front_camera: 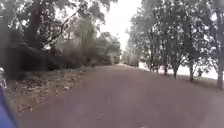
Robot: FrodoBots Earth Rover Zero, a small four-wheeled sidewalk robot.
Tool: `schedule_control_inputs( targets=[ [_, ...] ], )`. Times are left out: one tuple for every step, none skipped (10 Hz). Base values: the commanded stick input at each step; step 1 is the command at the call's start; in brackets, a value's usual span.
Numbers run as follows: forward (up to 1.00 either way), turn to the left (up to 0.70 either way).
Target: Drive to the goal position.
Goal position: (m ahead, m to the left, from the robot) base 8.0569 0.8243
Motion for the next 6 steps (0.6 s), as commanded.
schedule_control_inputs(
  targets=[
    [0.7,-0.01],
    [0.7,-0.01],
    [0.7,-0.01],
    [0.7,-0.01],
    [0.7,-0.01],
    [0.7,-0.01]
  ],
)
